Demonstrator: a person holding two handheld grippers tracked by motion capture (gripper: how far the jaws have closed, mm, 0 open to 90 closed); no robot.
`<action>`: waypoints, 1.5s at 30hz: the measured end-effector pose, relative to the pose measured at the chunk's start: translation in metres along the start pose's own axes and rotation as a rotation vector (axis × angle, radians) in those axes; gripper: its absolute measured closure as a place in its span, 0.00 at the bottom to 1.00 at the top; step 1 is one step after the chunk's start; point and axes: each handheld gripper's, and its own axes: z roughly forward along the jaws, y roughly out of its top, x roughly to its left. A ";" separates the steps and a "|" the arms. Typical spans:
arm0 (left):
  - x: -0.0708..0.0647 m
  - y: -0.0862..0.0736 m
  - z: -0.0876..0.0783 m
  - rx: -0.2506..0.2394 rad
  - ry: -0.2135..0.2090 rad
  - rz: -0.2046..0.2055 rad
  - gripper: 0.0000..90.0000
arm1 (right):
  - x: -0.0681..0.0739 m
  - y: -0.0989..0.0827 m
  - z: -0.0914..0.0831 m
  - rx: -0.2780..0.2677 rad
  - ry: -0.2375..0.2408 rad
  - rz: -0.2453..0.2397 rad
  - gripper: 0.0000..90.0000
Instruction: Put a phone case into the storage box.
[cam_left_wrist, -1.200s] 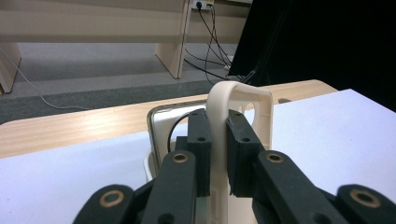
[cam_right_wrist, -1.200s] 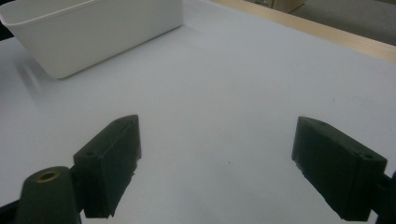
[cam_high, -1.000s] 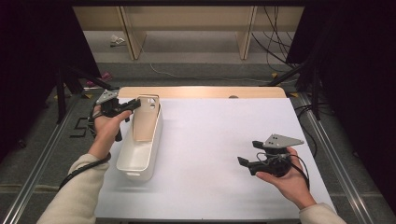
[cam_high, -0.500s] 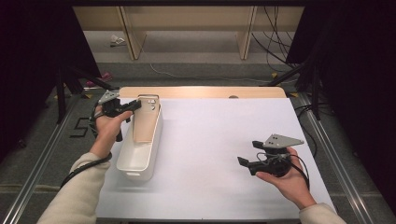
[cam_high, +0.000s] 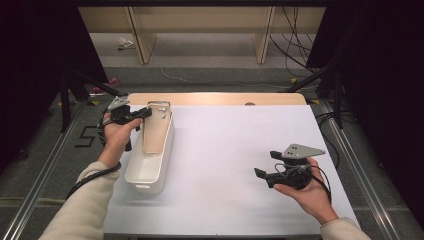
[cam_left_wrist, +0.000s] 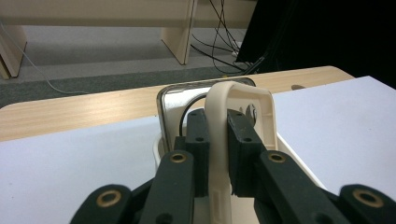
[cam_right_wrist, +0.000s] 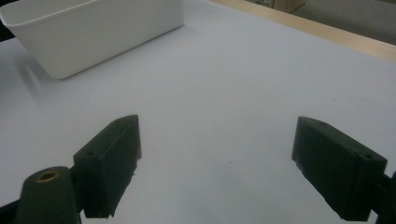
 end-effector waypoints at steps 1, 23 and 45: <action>0.000 0.000 0.000 0.001 0.000 0.001 0.89 | 0.000 0.000 0.000 -0.001 0.000 0.000 0.18; 0.003 0.001 0.005 0.043 0.064 0.028 0.84 | 0.000 0.000 0.000 0.001 0.006 0.001 0.18; -0.002 0.008 -0.010 0.030 0.102 0.088 0.66 | 0.000 0.000 0.001 0.005 0.009 -0.002 0.18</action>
